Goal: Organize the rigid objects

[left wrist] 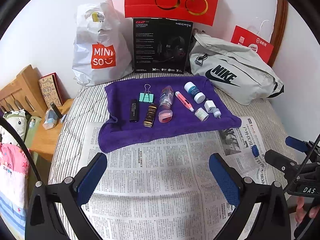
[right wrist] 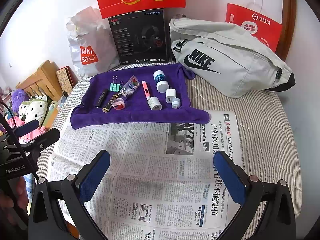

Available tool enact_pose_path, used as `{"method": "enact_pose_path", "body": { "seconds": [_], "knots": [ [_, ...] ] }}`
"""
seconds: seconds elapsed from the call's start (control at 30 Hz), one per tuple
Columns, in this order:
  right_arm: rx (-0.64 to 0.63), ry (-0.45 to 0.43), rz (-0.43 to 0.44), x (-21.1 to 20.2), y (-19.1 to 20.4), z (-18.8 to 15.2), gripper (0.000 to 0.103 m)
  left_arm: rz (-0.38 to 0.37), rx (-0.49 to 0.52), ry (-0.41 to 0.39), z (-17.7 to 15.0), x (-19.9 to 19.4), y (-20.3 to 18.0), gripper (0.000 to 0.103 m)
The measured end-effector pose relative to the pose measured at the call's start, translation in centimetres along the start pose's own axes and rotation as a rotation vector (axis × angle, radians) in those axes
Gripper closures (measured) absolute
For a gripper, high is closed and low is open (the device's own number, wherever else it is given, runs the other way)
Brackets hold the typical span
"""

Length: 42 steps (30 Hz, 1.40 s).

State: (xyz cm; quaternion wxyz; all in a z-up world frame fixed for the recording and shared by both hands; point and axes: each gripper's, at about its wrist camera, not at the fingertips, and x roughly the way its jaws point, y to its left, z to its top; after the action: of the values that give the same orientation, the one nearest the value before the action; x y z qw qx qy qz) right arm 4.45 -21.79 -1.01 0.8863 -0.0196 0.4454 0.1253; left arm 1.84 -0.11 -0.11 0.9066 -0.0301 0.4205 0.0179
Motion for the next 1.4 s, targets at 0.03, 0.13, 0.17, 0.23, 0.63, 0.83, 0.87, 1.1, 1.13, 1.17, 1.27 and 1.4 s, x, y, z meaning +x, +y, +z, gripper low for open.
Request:
{"method": "enact_pose_path", "body": {
  "seconds": [0.03,0.13,0.17,0.23,0.63,0.83,0.87,1.1,1.13,1.17,1.27,1.4],
  "knots": [
    [0.000,-0.001,0.001,-0.01,-0.02,-0.01,0.000,0.000,0.001,0.000,0.01,0.01,0.00,0.000],
    [-0.002,0.000,0.000,0.00,-0.01,-0.02,0.000,0.004,-0.002,0.000,0.00,-0.01,-0.01,0.000],
    [-0.002,-0.001,0.000,-0.05,0.01,-0.04,0.000,0.004,-0.002,0.000,0.00,-0.02,0.01,0.000],
    [-0.001,0.000,0.001,-0.04,0.00,-0.04,0.000,0.003,-0.001,0.001,0.00,-0.04,0.03,0.000],
    [-0.003,-0.003,0.003,-0.34,-0.07,-0.14,0.000,0.006,0.000,0.003,-0.01,-0.12,0.01,0.000],
    [-0.003,-0.005,0.002,-0.50,-0.11,-0.18,0.000,0.004,-0.002,0.003,-0.03,-0.15,-0.01,0.000],
    [-0.003,-0.004,0.002,-0.49,-0.11,-0.18,0.000,0.004,-0.001,0.005,-0.03,-0.12,-0.01,0.000],
    [-0.008,0.000,0.004,-0.55,0.09,-0.25,0.000,0.004,-0.002,0.008,-0.09,-0.20,-0.08,0.000],
    [-0.009,0.000,0.003,-0.53,0.12,-0.26,0.000,0.002,-0.003,0.007,-0.09,-0.23,-0.06,0.000],
    [-0.009,-0.001,0.003,-0.53,0.11,-0.26,0.000,0.001,-0.005,0.007,-0.11,-0.26,-0.07,0.000],
    [-0.004,-0.003,0.003,-0.60,0.01,-0.27,0.000,0.002,-0.006,0.007,-0.14,-0.29,-0.06,0.000],
    [0.001,-0.005,0.002,-0.63,-0.06,-0.25,0.000,0.001,-0.003,0.007,-0.11,-0.32,-0.07,0.000]
  ]
}}
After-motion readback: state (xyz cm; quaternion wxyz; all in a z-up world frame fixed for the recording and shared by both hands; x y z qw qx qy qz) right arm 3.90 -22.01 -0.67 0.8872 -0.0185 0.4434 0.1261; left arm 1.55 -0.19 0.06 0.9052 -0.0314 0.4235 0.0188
